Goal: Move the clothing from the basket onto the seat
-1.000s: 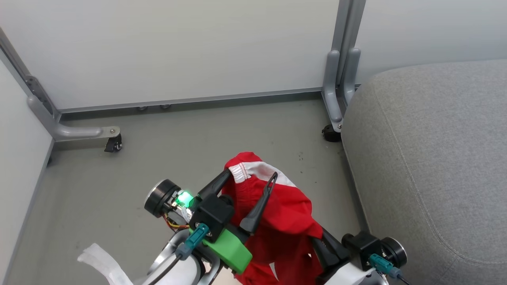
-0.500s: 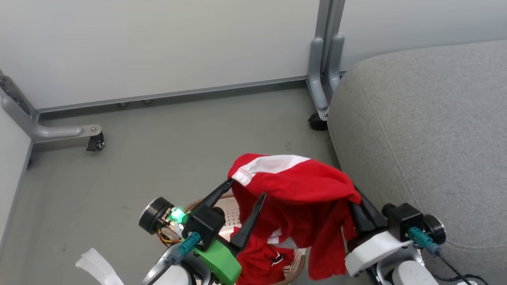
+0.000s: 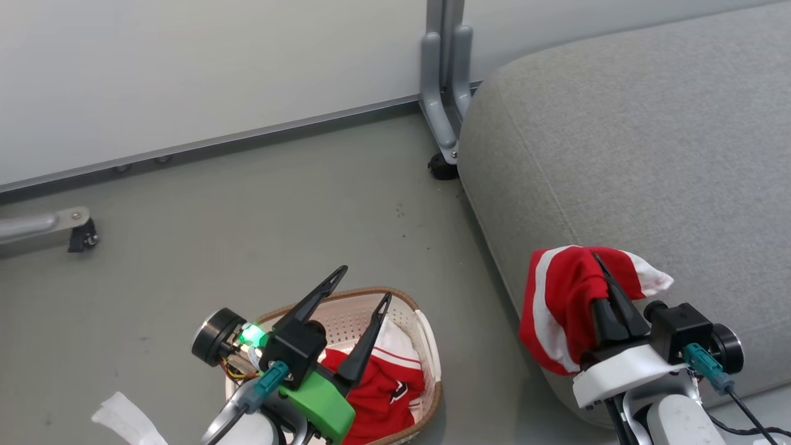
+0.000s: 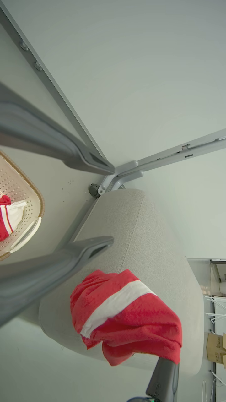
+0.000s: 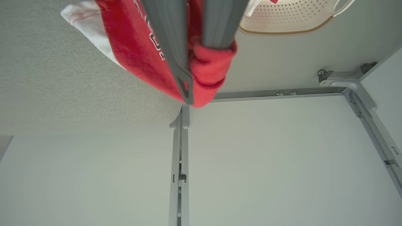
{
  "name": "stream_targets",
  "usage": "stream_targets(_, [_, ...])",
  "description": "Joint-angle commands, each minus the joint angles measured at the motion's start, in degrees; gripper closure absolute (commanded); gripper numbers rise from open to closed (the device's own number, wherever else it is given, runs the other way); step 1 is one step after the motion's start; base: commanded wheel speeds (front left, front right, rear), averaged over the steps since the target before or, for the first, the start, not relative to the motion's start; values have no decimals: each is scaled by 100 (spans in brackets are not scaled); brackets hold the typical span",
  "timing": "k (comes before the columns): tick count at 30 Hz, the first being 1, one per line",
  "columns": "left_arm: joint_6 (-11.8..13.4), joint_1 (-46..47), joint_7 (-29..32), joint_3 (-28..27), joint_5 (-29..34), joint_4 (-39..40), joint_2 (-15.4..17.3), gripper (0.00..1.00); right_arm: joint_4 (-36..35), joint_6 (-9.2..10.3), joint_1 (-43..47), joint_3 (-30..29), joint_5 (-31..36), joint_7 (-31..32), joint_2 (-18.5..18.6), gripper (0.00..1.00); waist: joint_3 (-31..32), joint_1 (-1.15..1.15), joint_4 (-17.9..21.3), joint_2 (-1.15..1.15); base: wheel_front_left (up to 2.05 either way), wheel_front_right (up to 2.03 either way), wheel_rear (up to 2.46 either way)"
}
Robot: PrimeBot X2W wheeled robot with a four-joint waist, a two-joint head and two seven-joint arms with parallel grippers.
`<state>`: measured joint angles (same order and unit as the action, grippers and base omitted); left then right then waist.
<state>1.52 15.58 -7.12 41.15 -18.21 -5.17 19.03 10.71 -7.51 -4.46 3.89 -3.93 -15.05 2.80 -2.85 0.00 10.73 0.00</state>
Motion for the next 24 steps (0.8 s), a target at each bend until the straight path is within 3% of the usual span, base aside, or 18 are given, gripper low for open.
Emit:
stream_targets(1, [21,-27,-24,-17,-28,18,60,0,-45,4,84,2,-31,-20,14,100,-183,0,386,0,0,0,0])
stream_targets(15, [-34,178,103,88,107,148,241,0,-371,4,420,175,-353,-20,12,100,-596,0,1719,0,0,0,0])
stream_targets(24, [-265,384,407,271,153,406,385,0,-568,3,44,-175,-664,-20,11,100,-1177,0,1953,0,0,0,0])
